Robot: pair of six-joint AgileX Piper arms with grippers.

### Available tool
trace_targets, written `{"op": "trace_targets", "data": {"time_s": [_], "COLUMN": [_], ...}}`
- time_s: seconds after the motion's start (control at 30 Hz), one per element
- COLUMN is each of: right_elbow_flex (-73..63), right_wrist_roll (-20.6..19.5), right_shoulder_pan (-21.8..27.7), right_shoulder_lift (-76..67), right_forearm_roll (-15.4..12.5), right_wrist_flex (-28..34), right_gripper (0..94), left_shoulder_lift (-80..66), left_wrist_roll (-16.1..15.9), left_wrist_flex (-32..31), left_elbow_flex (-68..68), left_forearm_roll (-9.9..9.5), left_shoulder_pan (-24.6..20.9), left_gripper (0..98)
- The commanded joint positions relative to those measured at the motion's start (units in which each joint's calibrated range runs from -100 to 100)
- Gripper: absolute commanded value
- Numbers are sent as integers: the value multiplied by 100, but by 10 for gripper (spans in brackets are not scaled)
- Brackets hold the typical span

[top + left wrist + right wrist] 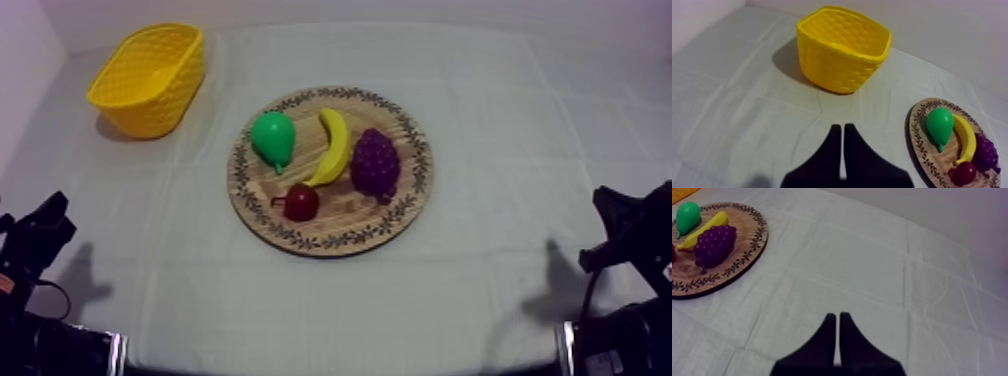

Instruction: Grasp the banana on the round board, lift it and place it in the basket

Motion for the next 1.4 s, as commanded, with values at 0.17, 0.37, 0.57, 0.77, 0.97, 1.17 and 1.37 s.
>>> {"op": "trace_targets", "data": {"time_s": [0.17,0.37,0.57,0.77,0.97,1.17,1.37], "right_elbow_flex": [-3,-3,-3,-3,-3,-3,-3], "right_wrist_roll": [3,3,3,2,1,3,3], "right_shoulder_pan": [-1,-1,-1,-1,-1,-1,-1], "right_shoulder_lift": [-5,-5,-5,-5,-5,-5,-5], "right_forearm_roll": [2,2,2,2,2,2,2], "right_wrist_flex": [0,0,0,0,0,0,0], "right_gripper": [3,3,3,3,3,3,3], "left_shoulder_lift": [-2,-2,338,2379,4649,6640,8265], "left_wrist_roll": [1,-59,172,87,393,393,368], "left_wrist_flex": [6,-36,-200,-529,-150,620,912], "left_elbow_flex": [0,15,-87,-1492,-3766,-5859,-7017], "left_forearm_roll": [0,-4,13,-179,-662,-650,-541], "left_shoulder_pan": [2,-4,42,758,1676,2223,2562], "left_gripper": [2,2,2,2,3,28,40]}}
